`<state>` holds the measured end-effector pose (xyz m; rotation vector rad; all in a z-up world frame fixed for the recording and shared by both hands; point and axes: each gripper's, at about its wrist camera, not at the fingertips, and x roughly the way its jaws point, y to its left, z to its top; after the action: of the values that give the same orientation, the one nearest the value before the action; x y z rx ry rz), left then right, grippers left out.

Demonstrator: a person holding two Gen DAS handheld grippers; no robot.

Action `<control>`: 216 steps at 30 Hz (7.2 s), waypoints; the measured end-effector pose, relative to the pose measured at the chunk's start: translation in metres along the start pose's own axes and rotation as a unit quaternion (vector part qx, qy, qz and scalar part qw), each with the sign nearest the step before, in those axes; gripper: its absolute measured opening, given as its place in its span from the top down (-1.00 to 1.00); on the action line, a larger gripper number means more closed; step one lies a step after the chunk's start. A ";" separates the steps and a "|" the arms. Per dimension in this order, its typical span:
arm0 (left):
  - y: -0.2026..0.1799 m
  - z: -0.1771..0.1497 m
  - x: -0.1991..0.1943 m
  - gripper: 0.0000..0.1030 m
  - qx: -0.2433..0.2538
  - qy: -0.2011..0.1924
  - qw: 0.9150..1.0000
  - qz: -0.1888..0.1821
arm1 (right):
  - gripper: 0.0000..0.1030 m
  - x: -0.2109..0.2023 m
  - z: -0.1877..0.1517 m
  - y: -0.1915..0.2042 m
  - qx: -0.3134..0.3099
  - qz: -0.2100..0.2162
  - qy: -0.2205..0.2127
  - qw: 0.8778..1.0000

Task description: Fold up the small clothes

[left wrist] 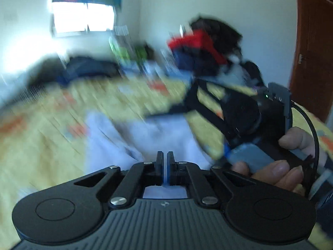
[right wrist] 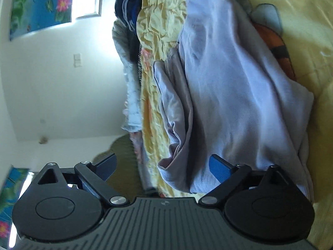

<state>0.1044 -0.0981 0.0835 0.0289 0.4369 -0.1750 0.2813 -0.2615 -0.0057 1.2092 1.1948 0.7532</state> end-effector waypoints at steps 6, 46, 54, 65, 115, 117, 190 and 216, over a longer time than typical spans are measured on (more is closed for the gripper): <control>0.049 -0.005 -0.009 0.95 -0.027 0.001 0.997 0.077 | -0.85 0.030 0.015 0.048 -0.067 -0.073 0.018 0.995; -0.026 -0.022 0.063 -0.60 0.143 0.075 0.977 -0.141 | 0.27 -0.067 0.036 0.006 -0.105 -0.189 -0.103 0.971; 0.008 -0.029 0.069 -0.60 0.058 0.098 0.993 -0.028 | -0.16 -0.047 0.079 0.063 -0.175 -0.160 -0.147 0.960; 0.038 -0.043 0.073 -0.15 -0.005 0.115 0.993 -0.031 | 0.94 -0.011 0.128 0.005 -0.079 -0.177 -0.124 0.973; -0.030 -0.030 0.069 -0.50 0.097 0.143 0.977 -0.128 | 0.68 -0.014 0.101 0.023 -0.131 -0.224 -0.117 0.959; -0.030 -0.030 0.069 -0.51 0.098 0.142 0.977 -0.128 | 0.13 -0.022 0.085 0.038 -0.155 -0.209 -0.130 0.957; 0.157 -0.019 0.090 0.11 -0.226 0.266 0.925 -0.153 | 0.59 0.006 -0.022 0.013 -0.173 -0.206 -0.045 0.962; 0.045 -0.025 0.064 -0.37 0.076 0.157 0.982 -0.070 | -0.07 0.090 0.089 0.085 -0.213 -0.283 -0.082 0.931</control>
<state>0.1587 -0.0626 0.0336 0.1771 0.7416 -0.3445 0.4025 -0.1833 0.0446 0.5115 1.0905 0.4278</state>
